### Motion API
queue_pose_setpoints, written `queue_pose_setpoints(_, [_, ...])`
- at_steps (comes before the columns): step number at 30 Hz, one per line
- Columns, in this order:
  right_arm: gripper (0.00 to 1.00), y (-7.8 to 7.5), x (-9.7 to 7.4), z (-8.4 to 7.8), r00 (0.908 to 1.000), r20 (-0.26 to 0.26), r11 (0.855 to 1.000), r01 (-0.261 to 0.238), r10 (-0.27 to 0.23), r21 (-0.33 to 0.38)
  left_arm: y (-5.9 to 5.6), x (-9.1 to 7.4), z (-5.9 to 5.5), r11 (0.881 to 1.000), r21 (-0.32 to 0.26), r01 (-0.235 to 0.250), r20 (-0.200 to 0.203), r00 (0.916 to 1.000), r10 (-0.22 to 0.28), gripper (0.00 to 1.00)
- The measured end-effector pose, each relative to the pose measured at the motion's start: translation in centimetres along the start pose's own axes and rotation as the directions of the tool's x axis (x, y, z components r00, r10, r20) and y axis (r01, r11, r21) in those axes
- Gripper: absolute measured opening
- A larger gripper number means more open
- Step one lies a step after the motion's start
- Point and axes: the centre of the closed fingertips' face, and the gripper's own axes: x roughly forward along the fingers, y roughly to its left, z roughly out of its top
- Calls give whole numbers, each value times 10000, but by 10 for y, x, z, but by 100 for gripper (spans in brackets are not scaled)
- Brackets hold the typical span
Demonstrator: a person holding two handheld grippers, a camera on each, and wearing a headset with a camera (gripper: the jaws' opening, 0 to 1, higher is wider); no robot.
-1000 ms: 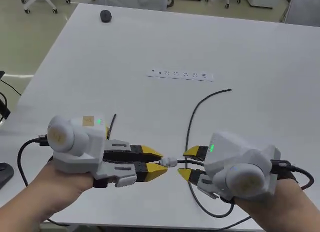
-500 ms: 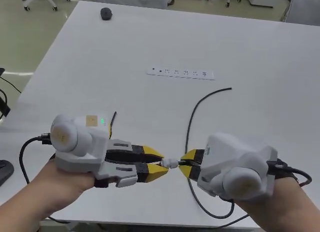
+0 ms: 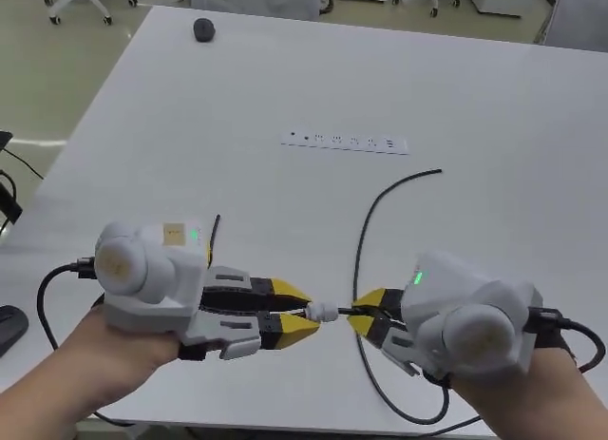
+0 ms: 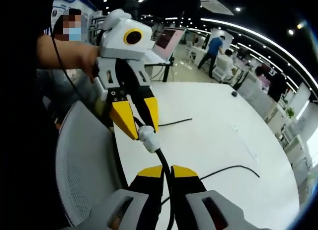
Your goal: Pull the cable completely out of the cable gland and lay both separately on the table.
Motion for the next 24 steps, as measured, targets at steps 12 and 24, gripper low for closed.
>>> queue_pose_setpoints(12, [0,-19,0,-32,9995,-276,9719,231,-171,2343,2,0,1,9998,-26,-220,-27,9998,220,15])
queue_pose_setpoints(24, [1,-32,9,-73,9943,-1057,8766,627,-136,4771,3,5,1,9997,10,-226,-107,9997,226,15])
